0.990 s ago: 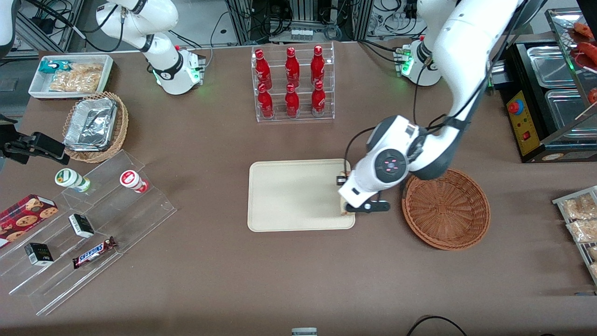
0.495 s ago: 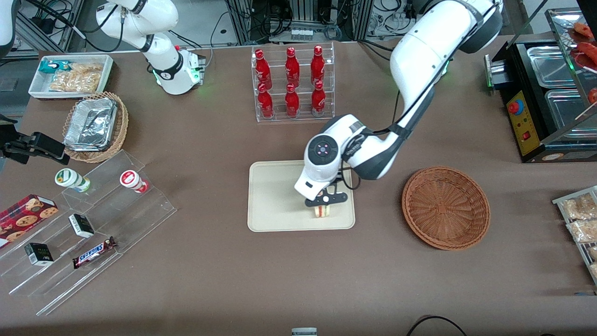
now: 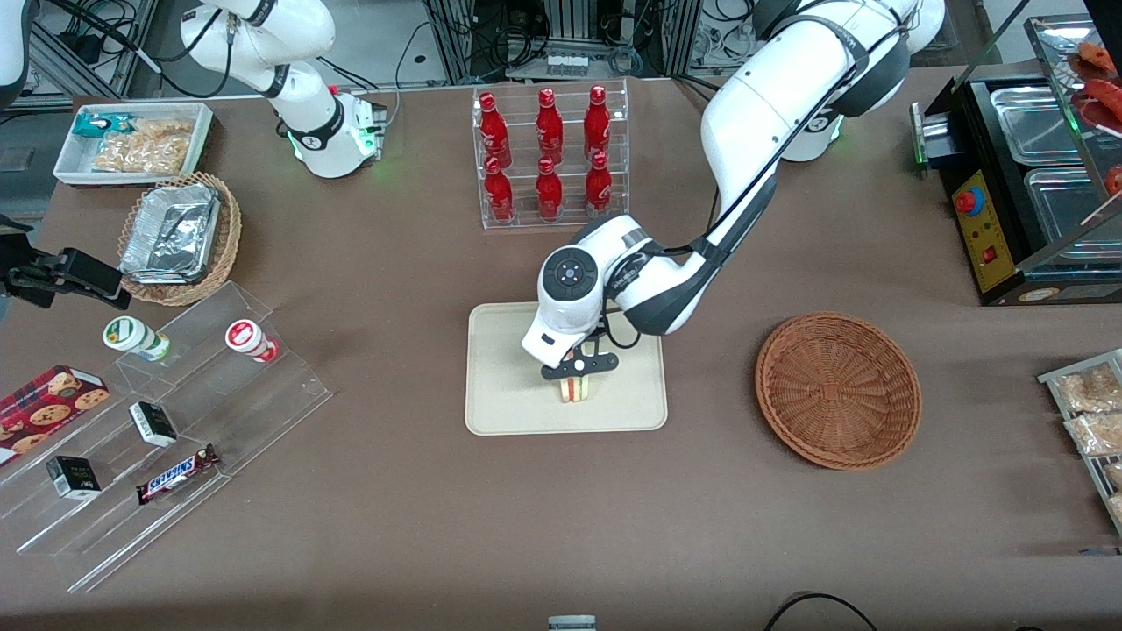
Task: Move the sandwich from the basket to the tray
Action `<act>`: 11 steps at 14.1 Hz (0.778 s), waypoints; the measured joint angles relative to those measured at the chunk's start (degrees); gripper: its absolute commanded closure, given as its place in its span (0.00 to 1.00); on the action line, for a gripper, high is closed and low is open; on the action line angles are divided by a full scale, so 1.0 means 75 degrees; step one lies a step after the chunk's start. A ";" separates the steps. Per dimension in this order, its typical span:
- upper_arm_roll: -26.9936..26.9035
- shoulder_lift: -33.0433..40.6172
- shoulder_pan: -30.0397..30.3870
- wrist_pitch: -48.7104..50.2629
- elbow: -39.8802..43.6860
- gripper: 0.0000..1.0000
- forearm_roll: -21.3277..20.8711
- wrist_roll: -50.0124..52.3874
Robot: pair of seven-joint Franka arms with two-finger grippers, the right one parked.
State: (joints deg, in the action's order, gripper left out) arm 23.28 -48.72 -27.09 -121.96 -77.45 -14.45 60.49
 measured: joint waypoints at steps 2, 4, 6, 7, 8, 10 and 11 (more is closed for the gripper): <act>-0.0010 -0.0032 0.0028 -0.0191 0.0033 0.00 -0.0005 -0.0016; -0.0006 -0.0001 0.0002 -0.0204 0.0181 0.00 -0.0099 -0.0034; -0.0017 0.0155 0.0159 -0.0005 0.0327 0.00 -0.0147 -0.0180; 0.0032 0.0300 0.0376 0.0436 0.0406 0.00 -0.0147 -0.0388; 0.0116 0.0490 0.0600 0.0948 0.0461 0.00 -0.0147 -0.0535; 0.0155 0.0985 0.0877 0.1633 0.0469 0.00 -0.0121 -0.0445; 0.0155 0.1204 0.1013 0.1893 0.0454 0.00 -0.0085 -0.0230</act>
State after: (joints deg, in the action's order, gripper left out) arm 24.44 -39.69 -19.49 -107.76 -74.05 -15.09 58.76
